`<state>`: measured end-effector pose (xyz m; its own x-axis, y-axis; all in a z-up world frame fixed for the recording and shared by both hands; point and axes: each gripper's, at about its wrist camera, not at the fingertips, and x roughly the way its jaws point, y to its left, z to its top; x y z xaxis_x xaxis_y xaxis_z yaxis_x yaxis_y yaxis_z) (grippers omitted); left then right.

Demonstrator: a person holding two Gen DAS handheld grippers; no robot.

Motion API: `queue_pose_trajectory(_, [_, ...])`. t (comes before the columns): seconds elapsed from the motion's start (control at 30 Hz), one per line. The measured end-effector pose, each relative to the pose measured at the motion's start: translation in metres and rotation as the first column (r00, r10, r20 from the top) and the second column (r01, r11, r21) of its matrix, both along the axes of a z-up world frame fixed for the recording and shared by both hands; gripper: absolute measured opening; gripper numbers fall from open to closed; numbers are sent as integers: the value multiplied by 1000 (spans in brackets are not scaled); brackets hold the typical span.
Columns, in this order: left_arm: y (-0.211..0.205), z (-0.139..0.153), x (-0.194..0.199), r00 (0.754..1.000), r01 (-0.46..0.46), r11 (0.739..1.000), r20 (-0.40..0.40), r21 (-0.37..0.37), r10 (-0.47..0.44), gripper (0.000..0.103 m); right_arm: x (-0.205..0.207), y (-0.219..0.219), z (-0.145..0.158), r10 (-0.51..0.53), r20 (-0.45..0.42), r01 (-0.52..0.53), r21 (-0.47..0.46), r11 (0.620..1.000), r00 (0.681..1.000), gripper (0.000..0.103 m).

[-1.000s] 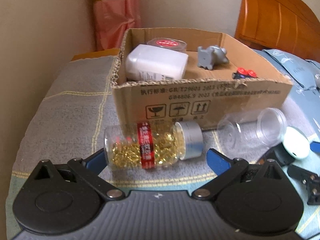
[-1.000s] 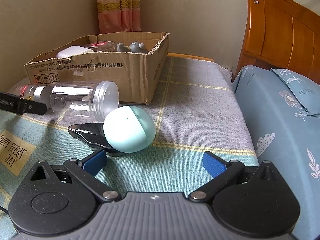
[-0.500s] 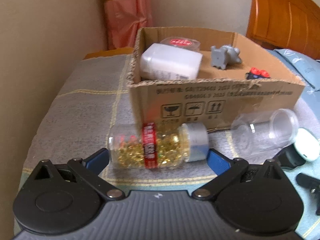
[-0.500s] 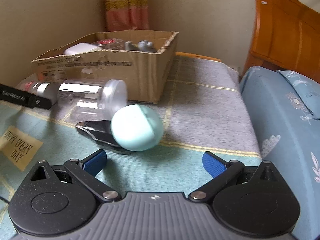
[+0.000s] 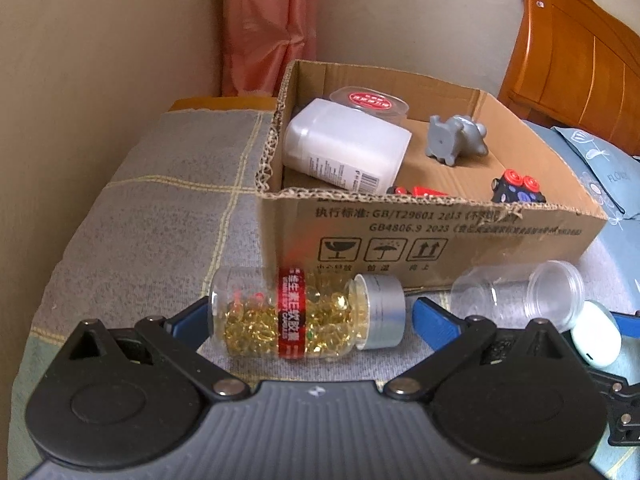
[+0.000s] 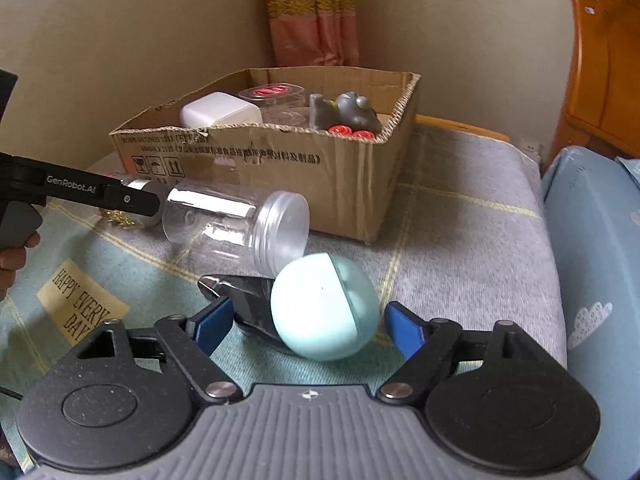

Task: Organize rigid objects
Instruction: 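Grasp light-blue ball with right tool while left tool grasps gold capsule bottle, then carry ball and capsule bottle into the cardboard box and open both tools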

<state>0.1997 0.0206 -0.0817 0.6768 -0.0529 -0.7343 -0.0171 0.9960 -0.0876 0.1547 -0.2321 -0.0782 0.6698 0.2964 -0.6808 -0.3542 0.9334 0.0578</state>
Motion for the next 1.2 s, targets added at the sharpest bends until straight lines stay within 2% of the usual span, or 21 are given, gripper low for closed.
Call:
queue_pose_trajectory(0.17, [-3, 1, 2, 1000, 13, 1000, -4, 19, -13, 99, 4, 3, 5, 29, 16, -29, -27, 999, 999, 75])
queue_pose_trajectory(0.3, [-2, 2, 2, 1000, -1, 1000, -3, 23, 2, 92, 5, 2, 7, 40, 9, -40, -37, 999, 999, 65])
queue_pose_trajectory(0.47, [-3, 3, 3, 1000, 15, 1000, -13, 25, -14, 92, 4, -1, 9, 43, 6, -43, -41, 998, 999, 58])
queue_pose_trajectory(0.7, [-5, 7, -3, 996, 85, 995, -41, 44, -83, 92, 0, 1, 11, 58, 0, -58, -72, 996, 998, 58])
queue_pose_trajectory(0.83, [-1, 12, -7, 992, 110, 994, -61, 26, -108, 92, -4, 0, 13, 54, 1, -54, -80, 995, 999, 58])
queue_pose_trajectory(0.97, [1, 21, -13, 987, 141, 990, -73, 8, -140, 92, -9, -2, 18, 54, 1, -53, -73, 996, 999, 58])
queue_pose_trajectory(1.2, [-6, 46, -22, 971, 230, 973, -78, 33, -227, 92, -16, -4, 34, 77, 21, -75, -74, 994, 997, 58])
